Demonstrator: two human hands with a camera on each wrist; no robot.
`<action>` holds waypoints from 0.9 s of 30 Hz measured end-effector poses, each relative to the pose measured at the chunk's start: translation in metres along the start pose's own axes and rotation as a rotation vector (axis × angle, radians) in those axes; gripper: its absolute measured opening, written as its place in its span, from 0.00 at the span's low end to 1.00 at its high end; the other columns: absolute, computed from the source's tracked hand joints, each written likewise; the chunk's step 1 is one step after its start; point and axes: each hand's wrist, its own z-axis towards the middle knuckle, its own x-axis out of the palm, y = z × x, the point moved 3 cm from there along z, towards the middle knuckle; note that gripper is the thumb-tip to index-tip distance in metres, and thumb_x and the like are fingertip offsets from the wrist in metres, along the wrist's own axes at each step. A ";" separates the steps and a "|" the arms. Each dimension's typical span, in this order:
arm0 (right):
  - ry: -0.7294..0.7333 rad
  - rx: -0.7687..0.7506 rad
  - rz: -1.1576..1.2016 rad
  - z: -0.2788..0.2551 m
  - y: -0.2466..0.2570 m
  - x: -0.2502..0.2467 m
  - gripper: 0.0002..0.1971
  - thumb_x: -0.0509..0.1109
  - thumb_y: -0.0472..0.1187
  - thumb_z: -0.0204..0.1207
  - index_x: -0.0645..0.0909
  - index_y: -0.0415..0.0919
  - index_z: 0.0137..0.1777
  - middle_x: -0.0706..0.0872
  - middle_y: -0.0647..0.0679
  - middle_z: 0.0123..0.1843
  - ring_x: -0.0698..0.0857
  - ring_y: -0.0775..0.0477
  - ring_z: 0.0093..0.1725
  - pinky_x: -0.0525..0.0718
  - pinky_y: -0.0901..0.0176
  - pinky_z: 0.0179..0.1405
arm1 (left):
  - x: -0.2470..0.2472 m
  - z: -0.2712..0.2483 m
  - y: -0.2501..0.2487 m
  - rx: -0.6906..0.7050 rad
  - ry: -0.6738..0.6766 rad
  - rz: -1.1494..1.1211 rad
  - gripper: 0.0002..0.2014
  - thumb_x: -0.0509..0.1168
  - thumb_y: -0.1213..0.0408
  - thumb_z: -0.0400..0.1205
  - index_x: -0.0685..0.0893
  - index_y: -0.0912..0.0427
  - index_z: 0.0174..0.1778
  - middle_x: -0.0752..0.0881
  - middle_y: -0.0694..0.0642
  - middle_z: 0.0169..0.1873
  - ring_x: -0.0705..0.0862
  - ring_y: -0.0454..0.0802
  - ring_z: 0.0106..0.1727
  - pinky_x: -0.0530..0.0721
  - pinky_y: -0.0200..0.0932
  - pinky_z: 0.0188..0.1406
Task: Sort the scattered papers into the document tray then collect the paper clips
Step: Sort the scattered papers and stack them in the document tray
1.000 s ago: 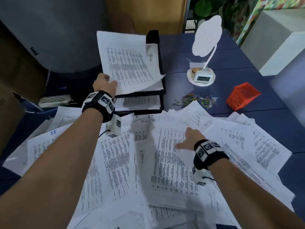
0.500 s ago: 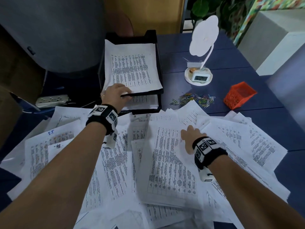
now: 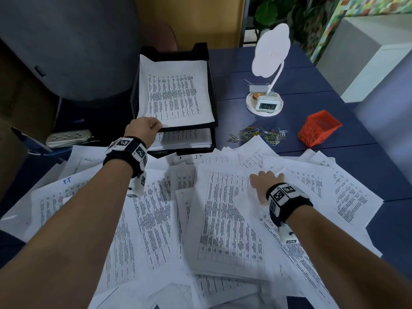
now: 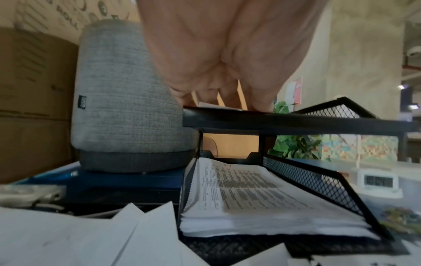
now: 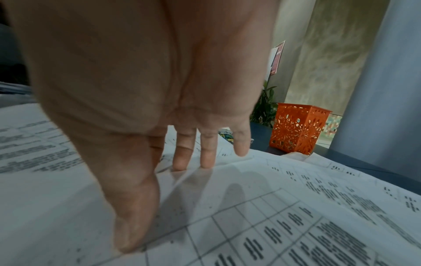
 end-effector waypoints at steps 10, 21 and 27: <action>-0.067 0.184 0.228 0.011 -0.030 0.000 0.30 0.78 0.47 0.66 0.67 0.48 0.64 0.69 0.44 0.64 0.69 0.38 0.68 0.71 0.33 0.67 | -0.013 0.013 0.003 -0.085 -0.153 0.188 0.09 0.66 0.66 0.81 0.88 0.61 0.54 0.78 0.66 0.60 0.79 0.67 0.60 0.80 0.60 0.59; 0.016 0.506 0.492 0.021 -0.076 0.014 0.51 0.77 0.60 0.66 0.53 0.39 0.80 0.63 0.36 0.79 0.64 0.34 0.78 0.68 0.42 0.73 | 0.060 -0.048 -0.073 0.418 -0.035 -0.030 0.07 0.64 0.64 0.82 0.85 0.62 0.49 0.82 0.57 0.48 0.79 0.53 0.50 0.80 0.49 0.57; -0.021 0.554 0.506 0.017 -0.083 0.020 0.49 0.77 0.65 0.62 0.61 0.39 0.76 0.69 0.36 0.73 0.68 0.34 0.74 0.70 0.42 0.71 | 0.122 -0.061 -0.068 0.157 0.525 0.220 0.27 0.69 0.52 0.77 0.72 0.54 0.71 0.74 0.60 0.67 0.75 0.60 0.67 0.77 0.52 0.65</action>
